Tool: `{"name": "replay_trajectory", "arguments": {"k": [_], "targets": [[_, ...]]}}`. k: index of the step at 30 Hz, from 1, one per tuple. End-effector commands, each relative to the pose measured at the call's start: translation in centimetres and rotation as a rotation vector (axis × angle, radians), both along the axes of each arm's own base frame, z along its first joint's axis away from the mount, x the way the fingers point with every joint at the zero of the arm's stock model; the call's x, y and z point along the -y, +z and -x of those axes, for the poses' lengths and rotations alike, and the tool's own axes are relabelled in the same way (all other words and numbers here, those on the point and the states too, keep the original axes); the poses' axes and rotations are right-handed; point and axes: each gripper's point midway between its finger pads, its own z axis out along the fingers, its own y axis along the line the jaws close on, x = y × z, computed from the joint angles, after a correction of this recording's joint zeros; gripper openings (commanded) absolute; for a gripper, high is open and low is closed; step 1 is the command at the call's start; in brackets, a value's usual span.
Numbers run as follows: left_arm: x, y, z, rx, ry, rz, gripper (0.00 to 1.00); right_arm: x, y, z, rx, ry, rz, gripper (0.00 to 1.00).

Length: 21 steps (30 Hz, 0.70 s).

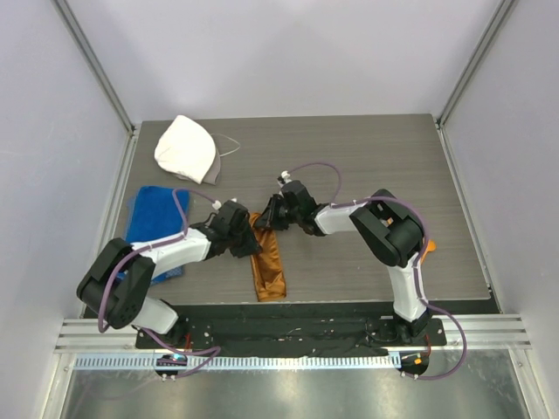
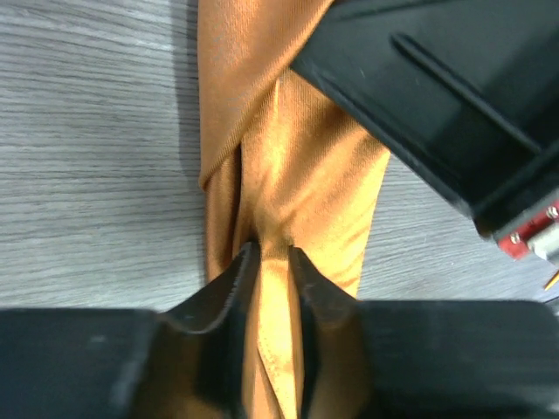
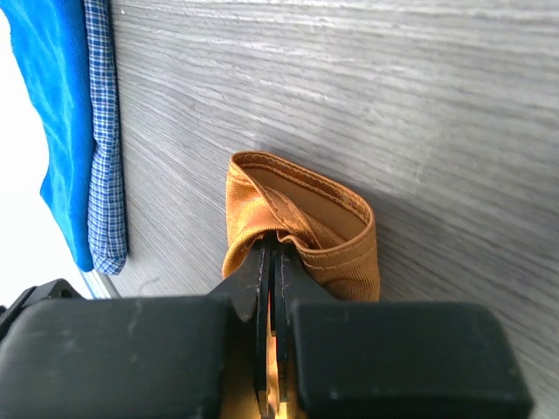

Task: Fold the napkin into a case and place the utensils inside
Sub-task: Smooth out the smaller rectangle-folded napkin at the center of the board.

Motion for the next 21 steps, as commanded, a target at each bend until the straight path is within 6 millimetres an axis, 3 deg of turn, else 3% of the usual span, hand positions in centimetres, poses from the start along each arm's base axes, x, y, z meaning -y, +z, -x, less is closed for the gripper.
{"name": "replay_trajectory", "arguments": {"k": [1, 4, 5, 9, 13, 14, 21], "targets": [[-0.5, 3.0, -1.1, 0.068, -0.012, -0.022, 0.31, -0.3, 0.0, -1.3, 0.027, -0.031, -0.008, 0.01], [-2.0, 5.5, -2.9, 0.146, 0.037, -0.098, 0.38, -0.1, 0.0, -1.3, 0.021, -0.039, -0.013, 0.01], [-2.2, 6.8, -3.9, 0.187, 0.034, -0.123, 0.38, -0.1, -0.1, -1.2, 0.017, -0.045, -0.013, 0.01], [-4.3, 7.8, -6.1, 0.232, 0.051, -0.3, 0.32, 0.0, -0.1, -1.0, 0.013, -0.05, -0.016, 0.01], [-3.8, 7.0, -7.7, 0.232, -0.016, -0.37, 0.24, -0.1, 0.0, -1.0, 0.005, -0.052, -0.029, 0.01], [-3.9, 6.0, -7.8, 0.211, -0.025, -0.4, 0.22, 0.0, -0.1, -0.9, 0.0, -0.053, -0.033, 0.01], [-3.7, 4.6, -8.5, 0.215, -0.072, -0.44, 0.22, -0.2, 0.0, -0.7, -0.016, -0.054, -0.056, 0.01]]}}
